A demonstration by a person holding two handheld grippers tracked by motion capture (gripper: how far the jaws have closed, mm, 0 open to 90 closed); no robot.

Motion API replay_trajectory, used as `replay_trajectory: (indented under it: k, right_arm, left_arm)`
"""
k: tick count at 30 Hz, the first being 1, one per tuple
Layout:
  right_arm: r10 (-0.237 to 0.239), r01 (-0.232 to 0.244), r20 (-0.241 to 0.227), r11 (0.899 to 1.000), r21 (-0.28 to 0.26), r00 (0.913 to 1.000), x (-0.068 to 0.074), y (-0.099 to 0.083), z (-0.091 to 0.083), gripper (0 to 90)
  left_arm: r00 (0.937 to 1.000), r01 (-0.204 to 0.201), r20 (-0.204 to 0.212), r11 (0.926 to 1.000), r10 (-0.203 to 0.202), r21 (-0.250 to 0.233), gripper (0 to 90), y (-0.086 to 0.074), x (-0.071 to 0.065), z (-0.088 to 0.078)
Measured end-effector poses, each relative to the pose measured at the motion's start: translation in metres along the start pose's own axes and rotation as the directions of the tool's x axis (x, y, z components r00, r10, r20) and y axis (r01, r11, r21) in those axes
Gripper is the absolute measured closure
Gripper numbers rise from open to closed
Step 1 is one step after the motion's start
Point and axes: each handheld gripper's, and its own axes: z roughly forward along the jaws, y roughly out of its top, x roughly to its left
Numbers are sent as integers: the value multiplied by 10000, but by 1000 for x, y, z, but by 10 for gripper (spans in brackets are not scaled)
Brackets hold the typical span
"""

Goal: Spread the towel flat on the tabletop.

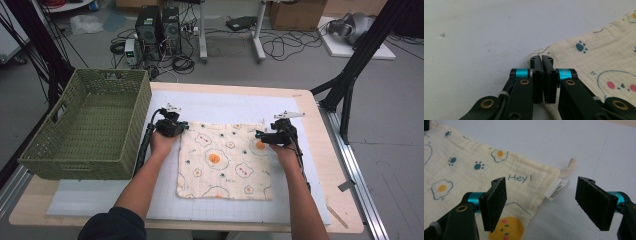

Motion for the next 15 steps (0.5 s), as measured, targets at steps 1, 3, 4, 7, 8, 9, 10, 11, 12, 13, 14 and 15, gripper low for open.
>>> replay_trajectory:
  k: [1, 3, 4, 7, 8, 9, 10, 11, 12, 13, 14, 15]
  right_arm:
    - [17, -17, -2, 10000, 40, 10000, 0, 0, 1, 250]
    - [-94, 93, 43, 9999, 100, 9999, 0, -1, 3, 255]
    - [-89, 88, 84, 9999, 130, 9999, 0, -1, 3, 258]
    - [-18, 15, 158, 9998, 177, 9999, -1, -1, 4, 263]
    - [-18, 15, 159, 9998, 213, 9999, -1, -1, 4, 266]
    - [-35, 32, 146, 9998, 200, 9999, 0, -1, 4, 266]
    - [-15, 13, 119, 9998, 193, 9999, 0, -1, 4, 266]
    - [-91, 89, 132, 9998, 158, 9999, 0, 0, 3, 266]
    - [-90, 89, 151, 9999, 98, 9998, 1, 0, 3, 266]
    - [-92, 91, 165, 9999, 66, 9998, 0, 0, 2, 265]
    - [-125, 124, 191, 9999, 47, 9997, 0, 1, 1, 266]
    - [-109, 109, 232, 9999, 19, 9997, -1, 1, 0, 266]
  left_arm:
    - [10000, -11, -1, 10000, 11, 23, 871, 0, 0, 0]
    - [10000, -3, -7, 10000, 3, 25, 871, 0, 0, 0]
    - [10000, 36, -15, 10000, -36, 16, 871, 0, 0, 0]
    - [10000, 33, -18, 10000, -33, 33, 871, 0, 0, 0]
    - [10000, 71, -27, 10000, -71, 31, 871, 0, 0, 0]
    - [10000, 71, -17, 10000, -71, 33, 871, 0, 0, 0]
    - [10000, 74, 2, 10000, -74, 28, 871, 0, 0, 0]
    - [10000, 99, -5, 10000, -99, 12, 871, 0, 0, 0]
    - [10000, 75, -16, 10000, -75, 39, 871, 0, 0, 0]
    - [10000, 80, -18, 10000, -80, 43, 871, 0, 0, 0]
    - [10000, 85, -24, 10000, -85, 42, 871, 0, 0, 0]
    - [10000, 92, -36, 10000, -92, 28, 871, 0, 0, 0]
